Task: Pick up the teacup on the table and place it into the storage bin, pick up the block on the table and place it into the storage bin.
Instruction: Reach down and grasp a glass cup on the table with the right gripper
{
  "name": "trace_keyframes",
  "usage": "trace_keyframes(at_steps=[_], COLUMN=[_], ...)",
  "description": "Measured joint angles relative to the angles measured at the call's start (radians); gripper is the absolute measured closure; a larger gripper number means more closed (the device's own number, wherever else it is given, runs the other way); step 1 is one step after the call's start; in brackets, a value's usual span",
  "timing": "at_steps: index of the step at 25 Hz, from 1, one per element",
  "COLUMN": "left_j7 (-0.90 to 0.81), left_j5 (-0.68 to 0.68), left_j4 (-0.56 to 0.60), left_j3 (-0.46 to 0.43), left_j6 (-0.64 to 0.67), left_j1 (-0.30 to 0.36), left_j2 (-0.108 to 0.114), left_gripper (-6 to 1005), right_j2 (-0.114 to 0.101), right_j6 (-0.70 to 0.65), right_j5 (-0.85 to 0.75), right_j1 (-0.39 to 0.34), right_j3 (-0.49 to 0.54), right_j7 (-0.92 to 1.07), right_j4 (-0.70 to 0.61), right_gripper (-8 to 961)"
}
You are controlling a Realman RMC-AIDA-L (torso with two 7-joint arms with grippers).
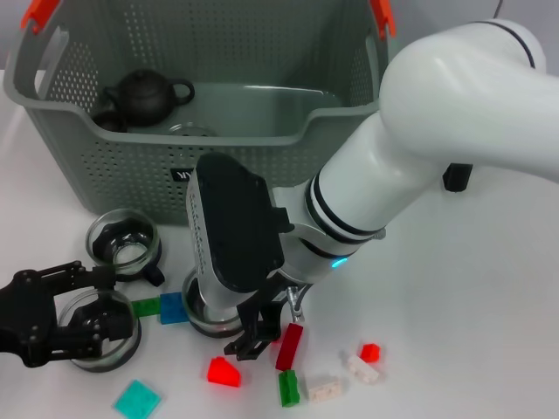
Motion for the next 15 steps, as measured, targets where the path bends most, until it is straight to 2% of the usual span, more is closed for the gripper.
trace_keyframes(at_steps=[8, 14, 15], left_j7=[0.000, 0.000, 0.000], left_j5=[-0.001, -0.002, -0.003], left_j4=[0.002, 0.003, 0.003], left_j3=[-0.002, -0.002, -0.002], left_j6=[0.000, 0.000, 0.000], left_j1=[0.000, -0.001, -0.001], left_j2=[-0.002, -0.002, -0.002], left_gripper=[131, 135, 135], right_j2=[0.000, 0.000, 0.000], right_j6=[0.037, 0.047, 0.049], right_j5=[0.001, 0.001, 0.001], right_j1=[-0.003, -0.005, -0.005], right_j3=[-0.016, -0.023, -0.024], right_j7=[-0.007, -0.010, -0.010], right_j4=[0.025, 0.027, 0.027], right_gripper=[156, 300, 301])
